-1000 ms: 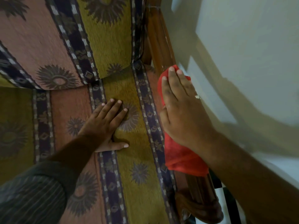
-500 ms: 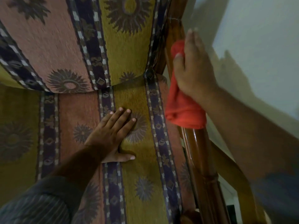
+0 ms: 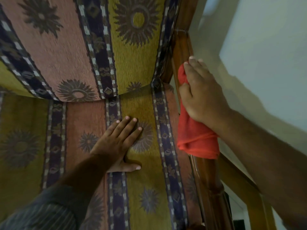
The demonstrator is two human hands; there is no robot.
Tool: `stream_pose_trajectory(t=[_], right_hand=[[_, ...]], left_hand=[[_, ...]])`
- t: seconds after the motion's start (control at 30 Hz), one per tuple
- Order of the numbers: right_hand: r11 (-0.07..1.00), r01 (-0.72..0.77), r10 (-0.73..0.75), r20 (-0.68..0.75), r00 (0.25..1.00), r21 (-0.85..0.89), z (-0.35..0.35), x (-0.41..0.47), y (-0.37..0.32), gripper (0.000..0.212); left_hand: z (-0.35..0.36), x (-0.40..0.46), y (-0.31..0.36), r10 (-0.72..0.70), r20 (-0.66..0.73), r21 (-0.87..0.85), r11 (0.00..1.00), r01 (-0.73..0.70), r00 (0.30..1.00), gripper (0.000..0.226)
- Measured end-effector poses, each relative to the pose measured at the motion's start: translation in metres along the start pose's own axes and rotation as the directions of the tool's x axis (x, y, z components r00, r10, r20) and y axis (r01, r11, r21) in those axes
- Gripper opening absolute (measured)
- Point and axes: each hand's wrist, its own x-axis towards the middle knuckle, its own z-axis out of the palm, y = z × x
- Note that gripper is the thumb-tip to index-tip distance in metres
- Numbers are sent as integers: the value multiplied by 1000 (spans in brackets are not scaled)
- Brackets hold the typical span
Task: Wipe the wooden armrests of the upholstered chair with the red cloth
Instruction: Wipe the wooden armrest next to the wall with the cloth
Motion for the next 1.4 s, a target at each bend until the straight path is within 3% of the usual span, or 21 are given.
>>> stream_pose_trajectory(t=[0.13,0.23,0.37,0.67,1.0,1.2,1.4], right_hand=[[1000,-19,19,-28,999,3,0,26,-1,69],[998,-30,32,-36,999,48,-2,-4,0,66],[999,-7,7,10,1000,-50,-1,-28,0,72],[987,4,-6,-10,1000,-158,7,43,-3,66],[966,186,-147,210,967,-181,-1,-78,-1,75],[949,169,-122,181,976,-267,0,-76,-6,73],[916,166,-104,184,977,-365,6,-143,-7,77]], left_hand=[[3,1,0,7,-5,18,1000,-6,1000,122],[-1,0,0,7,3,12,1000,-7,1000,121],[-3,-1,0,15,-17,-2,1000,-15,1000,121],[3,-2,-1,12,-48,29,1000,-10,999,121],[9,-1,-3,16,-85,47,999,-12,996,122],[12,0,-2,11,-93,70,998,-4,996,121],[6,-9,5,-96,-62,6,995,97,993,120]])
